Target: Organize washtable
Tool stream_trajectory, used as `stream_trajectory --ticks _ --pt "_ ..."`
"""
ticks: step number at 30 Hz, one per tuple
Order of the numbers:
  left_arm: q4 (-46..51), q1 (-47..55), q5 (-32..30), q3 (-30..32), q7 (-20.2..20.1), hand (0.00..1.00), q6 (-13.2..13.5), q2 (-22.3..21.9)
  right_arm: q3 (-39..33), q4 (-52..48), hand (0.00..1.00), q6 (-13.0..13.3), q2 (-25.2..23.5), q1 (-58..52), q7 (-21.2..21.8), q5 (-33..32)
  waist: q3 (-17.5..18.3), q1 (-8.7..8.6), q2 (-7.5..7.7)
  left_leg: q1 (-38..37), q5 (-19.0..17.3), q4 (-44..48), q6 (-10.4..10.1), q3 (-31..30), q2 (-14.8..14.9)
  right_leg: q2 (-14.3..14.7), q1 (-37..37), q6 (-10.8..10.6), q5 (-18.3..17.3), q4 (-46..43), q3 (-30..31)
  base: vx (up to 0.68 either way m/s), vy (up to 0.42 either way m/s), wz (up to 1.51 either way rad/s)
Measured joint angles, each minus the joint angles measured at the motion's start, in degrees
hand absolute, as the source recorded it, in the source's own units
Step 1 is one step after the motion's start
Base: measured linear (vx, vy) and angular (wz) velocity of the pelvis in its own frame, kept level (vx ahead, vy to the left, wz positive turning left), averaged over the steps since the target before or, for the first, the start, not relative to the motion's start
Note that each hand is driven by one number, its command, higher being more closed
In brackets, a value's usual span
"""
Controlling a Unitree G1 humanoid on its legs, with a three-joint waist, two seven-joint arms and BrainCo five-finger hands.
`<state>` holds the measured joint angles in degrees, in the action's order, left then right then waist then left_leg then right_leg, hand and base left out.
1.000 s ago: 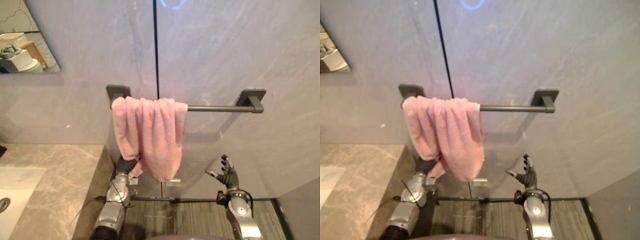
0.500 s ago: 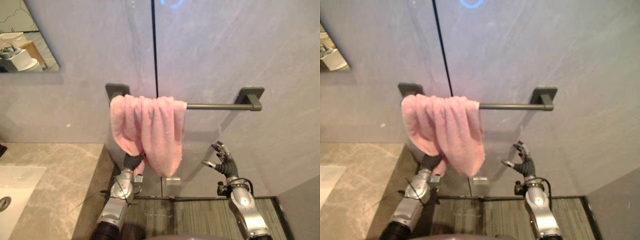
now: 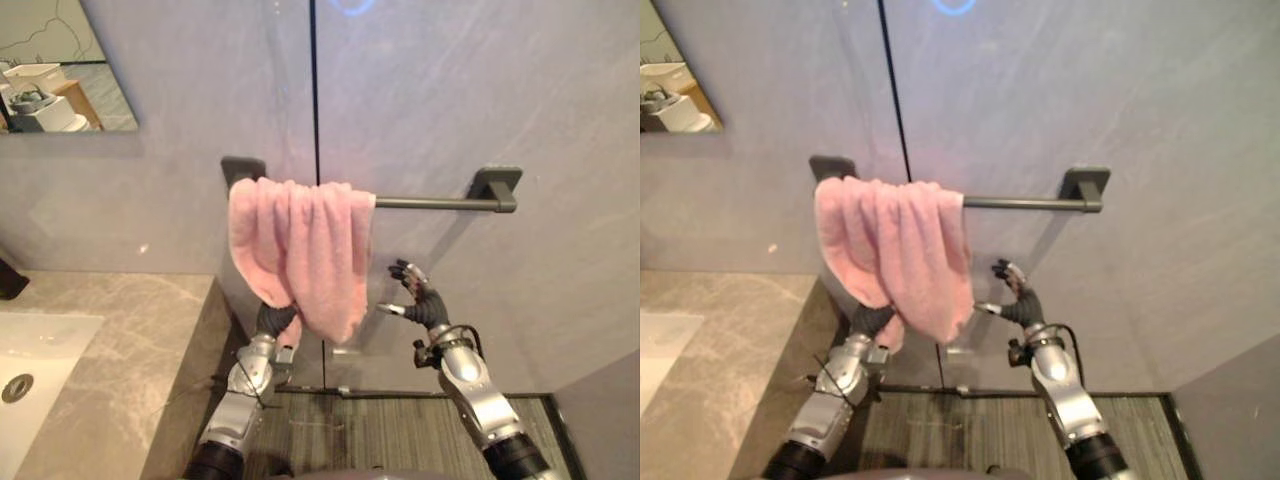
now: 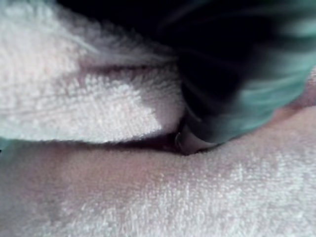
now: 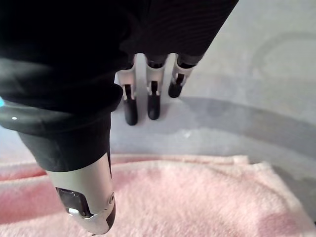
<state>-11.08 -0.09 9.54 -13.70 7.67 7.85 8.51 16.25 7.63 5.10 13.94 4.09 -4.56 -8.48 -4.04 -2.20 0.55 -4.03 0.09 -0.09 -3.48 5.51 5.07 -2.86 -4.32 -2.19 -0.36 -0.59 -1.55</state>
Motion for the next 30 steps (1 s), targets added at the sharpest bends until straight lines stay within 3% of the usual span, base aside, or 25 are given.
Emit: stream_trajectory --ticks 8,9,19,30 --pt "0.5 -2.4 0.0 -0.5 0.1 1.00 0.0 -0.4 2.4 0.5 0.00 0.2 -1.4 5.2 1.3 -1.1 0.1 0.66 0.04 1.2 1.3 -0.6 0.0 -0.6 -0.1 0.1 0.5 -0.2 1.0 0.9 -0.3 0.00 -0.005 0.02" --pt "0.5 -2.8 0.0 -0.7 0.1 1.00 0.0 -0.4 2.9 0.6 1.00 0.3 -2.0 5.8 1.4 -1.5 0.1 1.05 0.04 1.2 1.5 -0.9 0.0 -0.7 -0.1 0.1 0.5 -0.2 1.0 1.0 -0.4 0.01 -0.015 0.04" --pt "0.5 -3.3 1.3 -1.5 0.2 1.00 0.1 -0.5 3.7 4.9 1.00 0.9 -4.4 8.4 1.0 -2.3 0.1 2.95 0.29 1.3 1.7 -1.8 0.0 -1.2 -0.3 0.3 0.3 -0.2 1.0 1.7 -1.1 -0.01 -0.009 0.03" --pt "0.5 -3.3 1.3 0.8 0.1 1.00 0.1 -0.6 -2.4 4.8 1.00 1.0 -6.8 6.9 1.1 -2.1 -0.1 3.04 1.47 1.0 2.1 -2.2 0.0 -1.6 -0.2 0.5 0.0 -0.2 1.0 1.8 -1.4 -0.01 -0.005 0.02"
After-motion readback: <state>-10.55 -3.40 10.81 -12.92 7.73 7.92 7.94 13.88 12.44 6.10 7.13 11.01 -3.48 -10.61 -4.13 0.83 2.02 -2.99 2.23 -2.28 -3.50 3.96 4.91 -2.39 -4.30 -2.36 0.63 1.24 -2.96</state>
